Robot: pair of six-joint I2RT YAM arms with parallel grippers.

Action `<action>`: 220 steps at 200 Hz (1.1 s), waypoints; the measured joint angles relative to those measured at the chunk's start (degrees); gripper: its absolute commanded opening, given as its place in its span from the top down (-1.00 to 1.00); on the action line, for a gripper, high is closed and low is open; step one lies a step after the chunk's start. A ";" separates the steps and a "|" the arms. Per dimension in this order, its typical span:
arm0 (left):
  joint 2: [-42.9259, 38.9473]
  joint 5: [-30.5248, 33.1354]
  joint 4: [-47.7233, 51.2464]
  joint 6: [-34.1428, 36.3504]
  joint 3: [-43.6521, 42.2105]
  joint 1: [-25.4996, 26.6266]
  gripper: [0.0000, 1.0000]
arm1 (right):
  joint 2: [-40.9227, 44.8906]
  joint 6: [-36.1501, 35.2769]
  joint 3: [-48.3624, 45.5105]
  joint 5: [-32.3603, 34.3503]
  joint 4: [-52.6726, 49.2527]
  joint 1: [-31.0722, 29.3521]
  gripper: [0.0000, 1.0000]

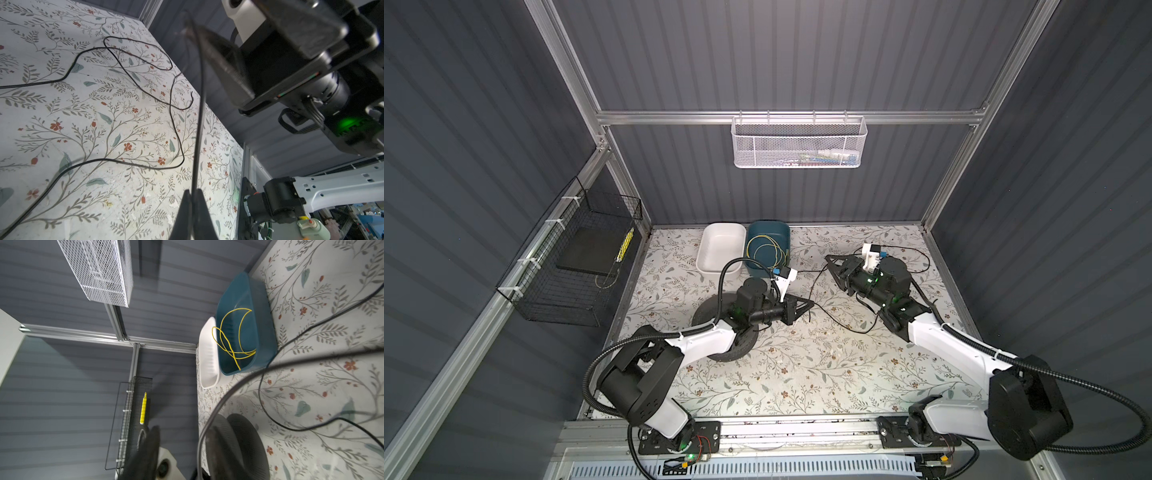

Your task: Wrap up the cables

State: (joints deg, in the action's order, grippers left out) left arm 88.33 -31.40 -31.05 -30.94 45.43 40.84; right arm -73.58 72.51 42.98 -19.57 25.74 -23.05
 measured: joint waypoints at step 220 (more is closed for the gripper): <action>1.60 -7.67 26.99 11.21 15.74 -0.44 0.89 | 3.80 -20.33 2.34 -11.15 -19.06 -1.90 0.96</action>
State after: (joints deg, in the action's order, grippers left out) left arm 89.93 -39.07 -4.05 -19.73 61.17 40.40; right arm -69.78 52.18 45.32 -30.72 6.68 -24.95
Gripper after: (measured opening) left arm 0.051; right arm 0.045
